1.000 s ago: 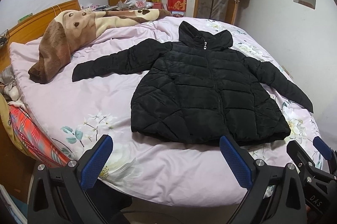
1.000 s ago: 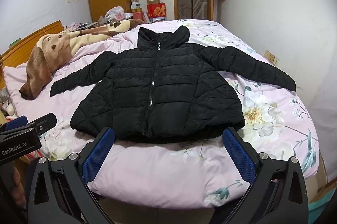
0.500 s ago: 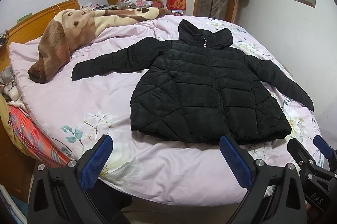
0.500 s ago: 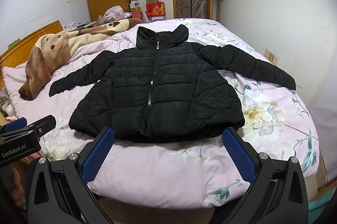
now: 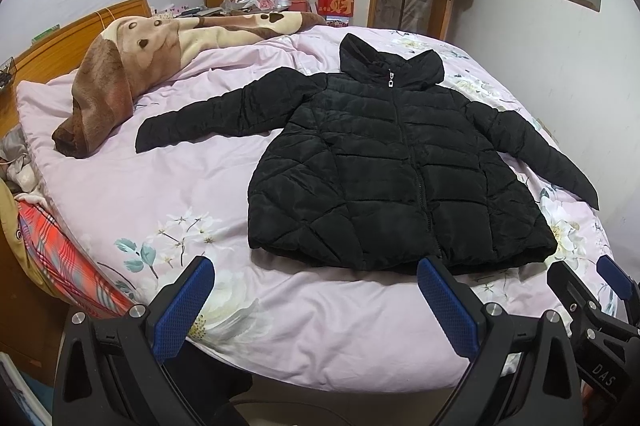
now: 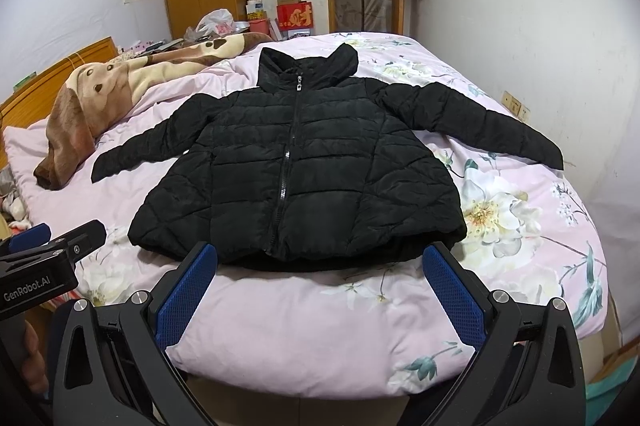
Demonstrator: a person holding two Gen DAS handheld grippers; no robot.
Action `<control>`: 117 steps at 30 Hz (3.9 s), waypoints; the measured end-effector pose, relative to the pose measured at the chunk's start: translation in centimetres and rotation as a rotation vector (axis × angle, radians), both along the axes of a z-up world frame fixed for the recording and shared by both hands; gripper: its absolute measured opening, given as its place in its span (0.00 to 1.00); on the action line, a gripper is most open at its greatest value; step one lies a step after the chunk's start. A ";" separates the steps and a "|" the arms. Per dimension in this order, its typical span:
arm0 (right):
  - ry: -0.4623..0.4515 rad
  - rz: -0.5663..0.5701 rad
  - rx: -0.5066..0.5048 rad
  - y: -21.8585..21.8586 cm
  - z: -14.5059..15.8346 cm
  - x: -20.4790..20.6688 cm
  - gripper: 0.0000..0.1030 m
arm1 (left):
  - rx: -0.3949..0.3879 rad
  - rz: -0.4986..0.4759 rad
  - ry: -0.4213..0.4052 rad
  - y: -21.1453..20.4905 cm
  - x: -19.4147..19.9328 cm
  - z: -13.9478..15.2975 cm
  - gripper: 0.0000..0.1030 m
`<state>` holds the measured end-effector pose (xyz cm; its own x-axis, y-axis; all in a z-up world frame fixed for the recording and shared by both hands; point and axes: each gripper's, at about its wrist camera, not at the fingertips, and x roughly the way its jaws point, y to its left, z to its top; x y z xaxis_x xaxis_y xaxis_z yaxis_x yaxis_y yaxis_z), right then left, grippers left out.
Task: Fold large clothes
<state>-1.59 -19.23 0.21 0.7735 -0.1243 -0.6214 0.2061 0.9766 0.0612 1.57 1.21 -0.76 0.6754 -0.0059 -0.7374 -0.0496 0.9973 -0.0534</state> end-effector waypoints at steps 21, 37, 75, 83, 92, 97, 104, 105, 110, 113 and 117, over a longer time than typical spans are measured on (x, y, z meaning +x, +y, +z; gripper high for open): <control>0.010 0.033 -0.001 -0.2 -1.6 6.8 0.99 | -0.042 0.072 0.034 6.6 8.1 -3.3 0.99; 0.071 0.137 -0.024 2.5 -4.6 21.7 0.99 | -0.217 0.333 0.146 25.8 26.0 -11.1 0.99; 0.027 0.236 -0.034 5.0 -4.6 31.1 0.99 | -0.187 0.376 -0.175 26.1 38.2 -4.8 0.15; -0.013 0.155 -0.044 1.9 -2.5 29.9 0.99 | -0.073 0.128 -0.287 15.5 38.9 1.0 0.15; -0.034 0.041 -0.017 -3.5 -1.6 28.7 0.99 | -0.108 -0.140 -0.269 2.5 40.1 1.9 0.15; -0.024 -0.015 0.003 -6.5 -2.1 28.3 0.99 | -0.137 -0.238 -0.244 -4.3 41.1 0.8 0.15; -0.013 -0.069 0.009 -9.9 -2.9 27.9 0.99 | -0.140 -0.334 -0.158 -10.6 42.0 -3.0 0.15; -0.012 -0.075 0.007 -10.4 -3.1 27.7 0.99 | -0.140 -0.349 -0.152 -11.4 41.9 -3.5 0.15; -0.001 -0.119 0.015 -12.4 -3.8 27.3 0.99 | -0.148 -0.399 -0.113 -14.2 41.8 -6.1 0.15; 0.010 -0.136 0.017 -13.2 -4.4 27.2 0.99 | -0.115 -0.427 -0.098 -15.8 41.7 -7.6 0.15; 0.026 -0.149 0.021 -13.9 -5.1 27.5 0.99 | -0.109 -0.423 -0.057 -16.9 41.6 -10.0 0.15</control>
